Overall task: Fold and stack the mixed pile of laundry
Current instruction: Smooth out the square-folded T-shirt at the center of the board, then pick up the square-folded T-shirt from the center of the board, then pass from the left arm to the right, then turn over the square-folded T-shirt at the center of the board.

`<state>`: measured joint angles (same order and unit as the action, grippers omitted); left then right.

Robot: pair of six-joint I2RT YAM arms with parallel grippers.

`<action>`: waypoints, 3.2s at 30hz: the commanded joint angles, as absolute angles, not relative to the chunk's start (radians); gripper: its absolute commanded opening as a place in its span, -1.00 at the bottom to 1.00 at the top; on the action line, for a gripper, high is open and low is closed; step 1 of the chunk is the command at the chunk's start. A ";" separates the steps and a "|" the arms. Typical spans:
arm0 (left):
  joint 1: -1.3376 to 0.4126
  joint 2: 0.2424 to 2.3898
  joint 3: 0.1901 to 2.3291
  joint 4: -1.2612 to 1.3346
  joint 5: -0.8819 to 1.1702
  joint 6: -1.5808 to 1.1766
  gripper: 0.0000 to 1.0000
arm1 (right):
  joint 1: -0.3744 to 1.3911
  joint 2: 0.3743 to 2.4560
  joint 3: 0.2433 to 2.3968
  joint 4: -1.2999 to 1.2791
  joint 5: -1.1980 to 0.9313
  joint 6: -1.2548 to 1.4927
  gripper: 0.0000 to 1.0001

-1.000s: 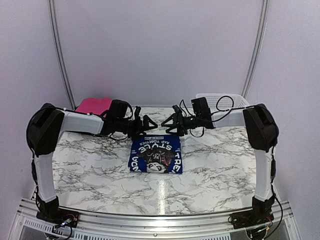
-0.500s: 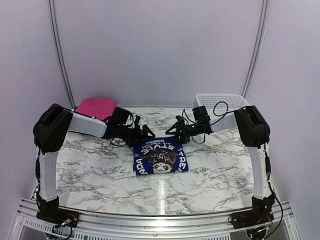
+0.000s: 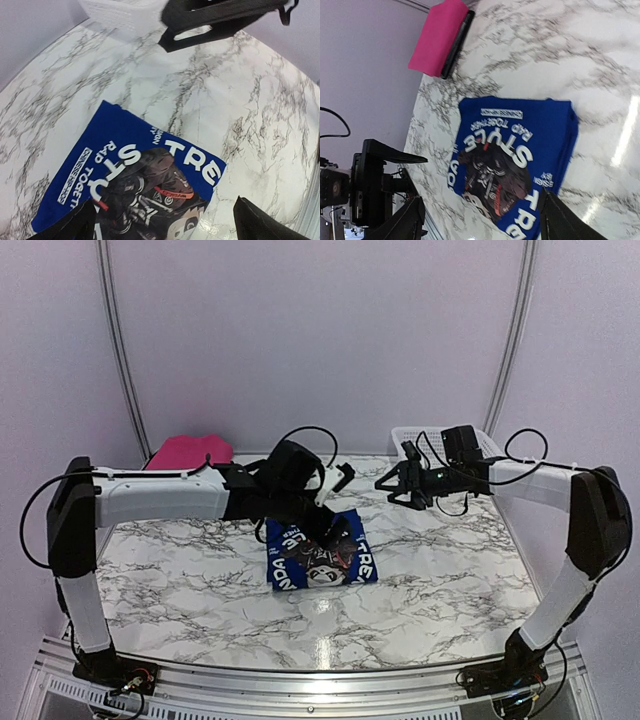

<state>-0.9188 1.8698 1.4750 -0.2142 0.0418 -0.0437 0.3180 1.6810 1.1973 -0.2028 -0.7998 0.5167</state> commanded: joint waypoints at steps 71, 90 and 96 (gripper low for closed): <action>-1.118 1.950 1.472 -0.132 0.097 0.125 -0.25 | 0.429 1.913 0.725 0.538 -0.746 1.231 -1.00; -0.942 1.598 1.171 -0.148 -0.197 -0.311 0.98 | 0.235 1.213 0.958 -0.685 -0.316 0.440 -1.00; -0.916 1.519 1.126 -0.178 -0.215 -0.309 0.98 | 0.167 1.080 1.201 -1.005 0.006 0.303 -1.00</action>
